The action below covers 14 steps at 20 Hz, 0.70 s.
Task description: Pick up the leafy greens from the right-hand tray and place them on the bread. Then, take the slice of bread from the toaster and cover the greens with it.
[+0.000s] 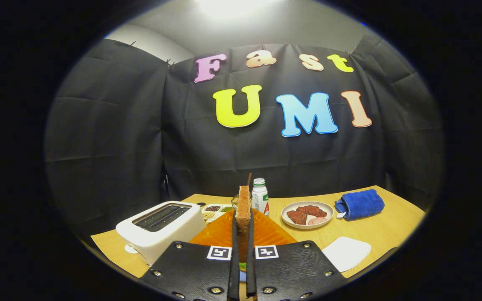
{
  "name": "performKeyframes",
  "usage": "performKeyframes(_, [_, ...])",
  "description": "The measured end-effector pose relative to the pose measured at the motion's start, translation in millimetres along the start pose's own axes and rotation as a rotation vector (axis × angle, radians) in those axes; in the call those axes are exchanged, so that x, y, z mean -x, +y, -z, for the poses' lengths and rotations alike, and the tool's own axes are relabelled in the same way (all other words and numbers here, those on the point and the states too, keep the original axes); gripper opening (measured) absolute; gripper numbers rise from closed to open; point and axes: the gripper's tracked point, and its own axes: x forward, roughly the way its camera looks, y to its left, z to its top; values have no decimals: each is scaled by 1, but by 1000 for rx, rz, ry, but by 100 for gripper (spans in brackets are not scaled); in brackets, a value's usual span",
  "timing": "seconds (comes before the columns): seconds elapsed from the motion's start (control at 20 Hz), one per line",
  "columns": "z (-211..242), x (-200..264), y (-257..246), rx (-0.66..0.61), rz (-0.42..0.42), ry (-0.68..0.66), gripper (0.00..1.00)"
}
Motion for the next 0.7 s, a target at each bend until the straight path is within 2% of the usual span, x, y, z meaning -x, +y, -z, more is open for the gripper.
performKeyframes(0.2, [21, -4, 2, -63, -62, 34, 6])
performKeyframes(0.7, [75, -29, 20, -42, -79, 128, 7])
